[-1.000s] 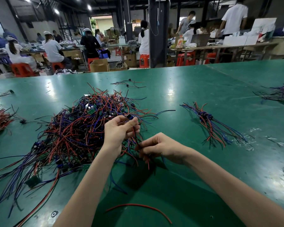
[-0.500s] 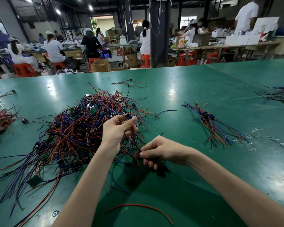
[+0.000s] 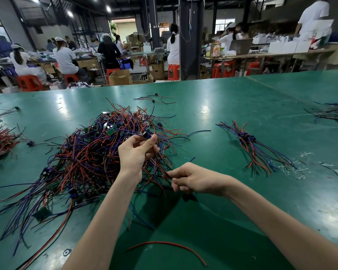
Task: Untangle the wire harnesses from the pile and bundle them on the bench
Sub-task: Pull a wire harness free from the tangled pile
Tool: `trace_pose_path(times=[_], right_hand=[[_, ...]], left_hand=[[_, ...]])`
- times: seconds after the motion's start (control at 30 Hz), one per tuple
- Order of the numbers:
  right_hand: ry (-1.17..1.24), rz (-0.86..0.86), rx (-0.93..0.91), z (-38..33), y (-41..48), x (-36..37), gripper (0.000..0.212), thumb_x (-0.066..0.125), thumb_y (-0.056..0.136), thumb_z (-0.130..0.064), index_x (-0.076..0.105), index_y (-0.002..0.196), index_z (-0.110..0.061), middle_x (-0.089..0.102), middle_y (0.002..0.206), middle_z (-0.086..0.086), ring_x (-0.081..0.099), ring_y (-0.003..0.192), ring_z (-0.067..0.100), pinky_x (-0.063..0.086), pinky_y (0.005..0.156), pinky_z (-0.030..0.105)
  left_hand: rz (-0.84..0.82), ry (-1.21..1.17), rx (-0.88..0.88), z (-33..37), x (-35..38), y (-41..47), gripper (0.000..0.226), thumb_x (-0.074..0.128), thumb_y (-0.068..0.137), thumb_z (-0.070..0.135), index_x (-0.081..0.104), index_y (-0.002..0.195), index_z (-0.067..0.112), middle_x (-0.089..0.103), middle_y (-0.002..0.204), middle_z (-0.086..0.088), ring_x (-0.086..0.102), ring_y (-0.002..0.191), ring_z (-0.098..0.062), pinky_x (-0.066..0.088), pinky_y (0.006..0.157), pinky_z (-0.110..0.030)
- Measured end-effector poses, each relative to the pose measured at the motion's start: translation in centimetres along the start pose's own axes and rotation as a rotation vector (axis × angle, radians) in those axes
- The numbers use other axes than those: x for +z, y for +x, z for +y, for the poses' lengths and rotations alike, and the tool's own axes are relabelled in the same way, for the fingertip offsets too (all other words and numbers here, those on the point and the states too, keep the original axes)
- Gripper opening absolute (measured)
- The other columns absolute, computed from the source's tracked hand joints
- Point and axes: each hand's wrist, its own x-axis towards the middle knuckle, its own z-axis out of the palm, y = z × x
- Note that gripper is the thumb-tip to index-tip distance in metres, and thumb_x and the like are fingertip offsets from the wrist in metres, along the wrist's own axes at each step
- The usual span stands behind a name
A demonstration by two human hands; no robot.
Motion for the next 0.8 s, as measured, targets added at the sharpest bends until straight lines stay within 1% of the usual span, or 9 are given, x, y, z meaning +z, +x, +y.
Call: trace_pose_path(times=[0.07,0.1,0.17,0.2,0.33,0.43,0.57,0.7,0.8], right_hand=[[-0.023,0.011,-0.031,-0.3,0.0,0.1,0.023,0.037,0.1,-0.002,0.058,0.103,0.007,0.052,0.07,-0.002,0.038,0.041,-0.003,0.031,0.046,0.009],[-0.041,0.004,-0.045,-0.5,-0.1,0.2,0.022,0.037,0.1,-0.002,0.058,0.096,0.0,0.052,0.069,-0.002,0.038,0.041,-0.003,0.032,0.047,0.008],[-0.102,-0.027,-0.063,-0.7,-0.2,0.4,0.028,0.036,0.1,-0.001,0.055,0.083,-0.014,0.053,0.062,-0.012,0.038,0.042,-0.003,0.032,0.049,0.008],[-0.134,-0.041,-0.063,-0.8,-0.3,0.5,0.03,0.036,0.1,-0.001,0.054,0.081,-0.017,0.053,0.056,-0.015,0.038,0.044,-0.002,0.032,0.05,0.01],[-0.166,-0.053,-0.031,-0.8,-0.5,0.5,0.023,0.037,0.101,-0.008,0.057,0.097,0.003,0.051,0.066,-0.005,0.04,0.05,0.006,0.036,0.049,0.015],[-0.17,-0.026,-0.073,-1.2,-0.6,0.6,0.023,0.042,0.1,-0.013,0.062,0.092,-0.005,0.047,0.058,-0.003,0.041,0.044,0.006,0.034,0.043,0.016],[-0.24,0.04,-0.151,-1.4,-0.7,0.6,0.026,0.047,0.097,-0.017,0.063,0.077,-0.016,0.043,0.053,-0.001,0.037,0.047,0.011,0.031,0.047,0.025],[-0.13,0.053,-0.125,-1.4,-0.6,1.1,0.036,0.046,0.099,-0.023,0.047,0.063,-0.02,0.041,0.047,-0.012,0.035,0.043,0.002,0.03,0.045,0.017],[-0.06,0.026,-0.117,-1.2,-0.6,1.2,0.036,0.048,0.099,-0.024,0.045,0.064,-0.02,0.042,0.042,-0.014,0.036,0.04,0.0,0.03,0.043,0.016]], left_hand=[[0.045,-0.01,0.028,0.0,0.0,0.1,0.018,0.077,0.075,0.011,0.059,0.074,0.007,0.062,0.058,-0.003,0.064,0.052,-0.015,0.051,0.051,-0.019],[0.057,-0.01,0.038,0.0,0.0,0.1,0.019,0.077,0.075,0.012,0.058,0.074,0.007,0.061,0.061,-0.004,0.065,0.052,-0.015,0.051,0.051,-0.018],[0.068,-0.001,0.049,0.0,0.0,0.2,0.02,0.077,0.076,0.011,0.058,0.074,0.006,0.06,0.063,-0.005,0.065,0.052,-0.014,0.05,0.051,-0.017],[0.069,0.001,0.05,-0.1,0.0,0.2,0.02,0.076,0.076,0.011,0.057,0.074,0.006,0.06,0.064,-0.005,0.065,0.052,-0.014,0.05,0.051,-0.017],[0.068,0.016,0.045,-0.1,-0.1,0.3,0.02,0.077,0.074,0.014,0.058,0.074,0.008,0.061,0.061,-0.004,0.065,0.053,-0.015,0.053,0.054,-0.02],[0.087,-0.001,0.043,0.0,-0.3,0.7,0.021,0.077,0.073,0.015,0.058,0.074,0.008,0.063,0.06,-0.003,0.065,0.053,-0.016,0.055,0.056,-0.022],[0.101,-0.016,0.029,0.0,-0.6,0.9,0.018,0.076,0.075,0.013,0.06,0.076,0.007,0.064,0.059,-0.001,0.065,0.053,-0.015,0.054,0.054,-0.021],[0.125,-0.044,0.017,0.2,-0.8,1.1,0.017,0.076,0.075,0.012,0.06,0.077,0.007,0.064,0.065,-0.006,0.065,0.054,-0.015,0.054,0.053,-0.02],[0.132,-0.039,0.011,0.2,-0.9,1.1,0.018,0.076,0.076,0.012,0.059,0.079,0.007,0.063,0.068,-0.008,0.065,0.053,-0.014,0.053,0.052,-0.02]])
